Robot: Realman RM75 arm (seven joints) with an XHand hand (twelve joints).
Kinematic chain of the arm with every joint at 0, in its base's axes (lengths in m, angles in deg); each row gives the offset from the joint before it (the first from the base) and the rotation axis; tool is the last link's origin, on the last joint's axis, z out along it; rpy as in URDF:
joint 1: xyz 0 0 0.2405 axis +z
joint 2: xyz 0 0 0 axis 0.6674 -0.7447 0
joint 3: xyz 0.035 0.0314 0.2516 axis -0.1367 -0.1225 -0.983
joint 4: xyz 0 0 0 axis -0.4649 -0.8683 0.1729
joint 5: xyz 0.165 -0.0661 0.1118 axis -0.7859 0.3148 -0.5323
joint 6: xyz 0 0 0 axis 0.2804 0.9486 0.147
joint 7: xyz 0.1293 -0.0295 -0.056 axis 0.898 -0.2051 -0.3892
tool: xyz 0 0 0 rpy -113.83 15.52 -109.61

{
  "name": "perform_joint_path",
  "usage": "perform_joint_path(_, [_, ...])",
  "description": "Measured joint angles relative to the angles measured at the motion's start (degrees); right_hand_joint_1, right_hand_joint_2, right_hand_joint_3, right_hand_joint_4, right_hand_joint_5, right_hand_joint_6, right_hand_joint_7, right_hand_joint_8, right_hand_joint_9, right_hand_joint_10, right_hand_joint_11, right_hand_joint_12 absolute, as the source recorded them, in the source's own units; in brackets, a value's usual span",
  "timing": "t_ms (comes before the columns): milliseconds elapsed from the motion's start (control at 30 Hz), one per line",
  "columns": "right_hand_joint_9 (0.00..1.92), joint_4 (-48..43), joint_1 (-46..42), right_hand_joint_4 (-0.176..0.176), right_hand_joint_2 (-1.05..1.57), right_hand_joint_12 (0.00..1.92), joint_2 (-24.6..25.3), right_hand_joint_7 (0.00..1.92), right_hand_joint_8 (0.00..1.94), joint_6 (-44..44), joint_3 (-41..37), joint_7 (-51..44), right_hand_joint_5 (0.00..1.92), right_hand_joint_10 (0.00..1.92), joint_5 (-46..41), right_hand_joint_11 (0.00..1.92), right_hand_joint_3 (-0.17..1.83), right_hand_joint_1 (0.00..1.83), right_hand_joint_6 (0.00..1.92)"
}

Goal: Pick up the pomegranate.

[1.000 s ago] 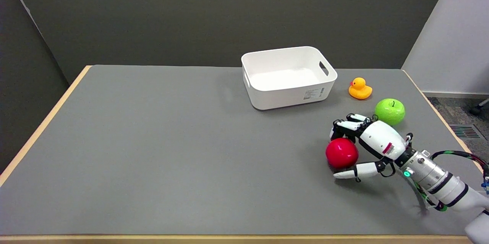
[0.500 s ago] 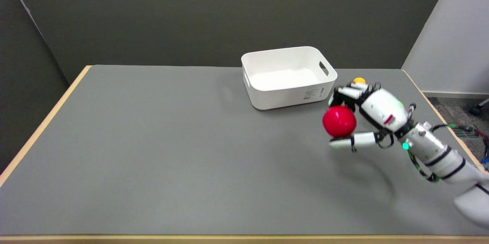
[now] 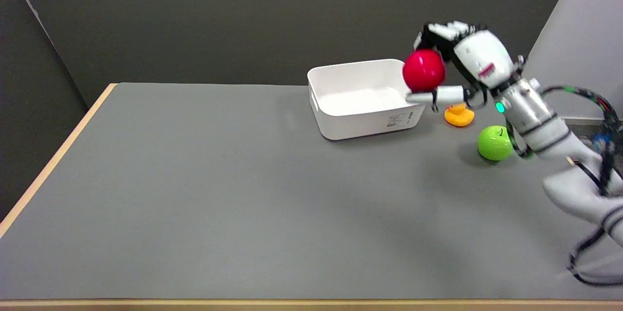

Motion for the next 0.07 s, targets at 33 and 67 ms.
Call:
perform_joint_path(33, [0.86,0.5,2.17,0.165,1.07,1.6,0.01,0.9,1.79,-1.0,1.01,-0.19,0.67,1.87,-0.06,0.53,0.46,0.86,1.56])
perform_joint_path(67, [0.86,0.99,3.81,0.166,1.07,1.6,0.06,0.9,1.79,-1.65,1.84,-0.32,0.66,1.87,-0.11,0.53,0.46,0.86,1.56])
